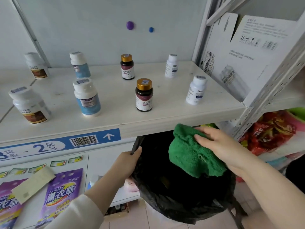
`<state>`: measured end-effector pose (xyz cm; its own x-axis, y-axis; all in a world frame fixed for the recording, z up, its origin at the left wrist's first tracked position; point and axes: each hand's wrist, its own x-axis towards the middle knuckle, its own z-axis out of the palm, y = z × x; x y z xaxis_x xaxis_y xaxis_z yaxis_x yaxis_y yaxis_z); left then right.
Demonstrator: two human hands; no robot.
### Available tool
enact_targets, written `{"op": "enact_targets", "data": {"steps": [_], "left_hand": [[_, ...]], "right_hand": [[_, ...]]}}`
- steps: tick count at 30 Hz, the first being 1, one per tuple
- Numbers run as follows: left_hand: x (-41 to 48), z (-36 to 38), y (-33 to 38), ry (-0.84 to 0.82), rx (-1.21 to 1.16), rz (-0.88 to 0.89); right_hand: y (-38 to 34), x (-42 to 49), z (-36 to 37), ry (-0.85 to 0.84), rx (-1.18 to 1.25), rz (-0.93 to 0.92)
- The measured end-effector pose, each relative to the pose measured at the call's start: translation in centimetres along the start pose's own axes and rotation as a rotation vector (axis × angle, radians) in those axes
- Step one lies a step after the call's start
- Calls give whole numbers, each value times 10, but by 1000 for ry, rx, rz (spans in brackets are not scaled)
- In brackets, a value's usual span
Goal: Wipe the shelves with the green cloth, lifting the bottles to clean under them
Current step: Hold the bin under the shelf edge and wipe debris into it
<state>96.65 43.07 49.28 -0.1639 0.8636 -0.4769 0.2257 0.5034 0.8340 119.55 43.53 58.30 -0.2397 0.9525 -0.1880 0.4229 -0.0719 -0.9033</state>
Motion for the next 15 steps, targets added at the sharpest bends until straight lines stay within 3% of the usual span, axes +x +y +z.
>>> {"op": "enact_targets", "data": {"steps": [7, 15], "left_hand": [[12, 62, 19, -21, -57, -34], [15, 129, 46, 122, -115, -89]], "right_hand": [[12, 7, -84, 66, 111, 4], [3, 76, -171, 251, 184, -193]]}}
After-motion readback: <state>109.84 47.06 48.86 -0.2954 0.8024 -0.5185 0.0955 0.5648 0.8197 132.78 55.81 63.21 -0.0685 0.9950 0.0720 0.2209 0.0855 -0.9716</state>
